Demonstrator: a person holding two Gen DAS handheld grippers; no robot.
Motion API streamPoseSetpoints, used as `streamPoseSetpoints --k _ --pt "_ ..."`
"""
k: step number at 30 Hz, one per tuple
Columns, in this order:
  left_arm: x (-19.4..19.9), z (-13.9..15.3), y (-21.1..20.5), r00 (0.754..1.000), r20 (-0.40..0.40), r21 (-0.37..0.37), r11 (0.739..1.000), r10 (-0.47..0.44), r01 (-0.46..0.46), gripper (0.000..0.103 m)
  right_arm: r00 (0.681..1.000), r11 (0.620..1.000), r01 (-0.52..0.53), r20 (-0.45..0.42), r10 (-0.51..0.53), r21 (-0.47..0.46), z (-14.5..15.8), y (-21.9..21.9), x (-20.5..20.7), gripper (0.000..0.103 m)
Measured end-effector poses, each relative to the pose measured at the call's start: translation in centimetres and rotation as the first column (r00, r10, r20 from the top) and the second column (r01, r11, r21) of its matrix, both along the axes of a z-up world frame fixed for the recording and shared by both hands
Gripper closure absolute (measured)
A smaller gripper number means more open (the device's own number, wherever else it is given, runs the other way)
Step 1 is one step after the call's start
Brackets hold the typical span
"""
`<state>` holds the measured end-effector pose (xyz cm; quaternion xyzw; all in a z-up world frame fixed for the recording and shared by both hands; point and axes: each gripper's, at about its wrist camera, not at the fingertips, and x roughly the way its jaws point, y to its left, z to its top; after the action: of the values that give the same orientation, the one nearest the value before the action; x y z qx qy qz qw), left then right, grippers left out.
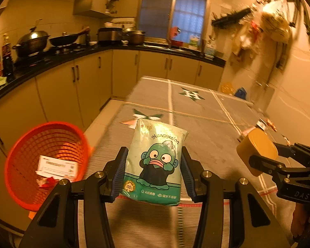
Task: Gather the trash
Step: 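Carry the tissue pack and tan container over the red basket with both tools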
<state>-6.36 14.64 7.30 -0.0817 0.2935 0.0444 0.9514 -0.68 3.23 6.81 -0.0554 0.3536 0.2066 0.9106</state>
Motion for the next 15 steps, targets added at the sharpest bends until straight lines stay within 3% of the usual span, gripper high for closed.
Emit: streamPoseSetpoints --k 8,15 --pt "-2.4 0.5 5.7 0.991 0.017 -0.017 0.991 0.13 -0.13 0.056 0.994 0.993 -0.113 -0.009 0.113 0.02 0.9 5.2 0.1 0.034" --pt "-4.3 -0.3 11.0 0.969 -0.001 -0.029 0.968 0.249 -0.248 0.056 0.979 0.978 -0.199 -0.034 0.201 0.054 1.3 10.1 0.5 0.034"
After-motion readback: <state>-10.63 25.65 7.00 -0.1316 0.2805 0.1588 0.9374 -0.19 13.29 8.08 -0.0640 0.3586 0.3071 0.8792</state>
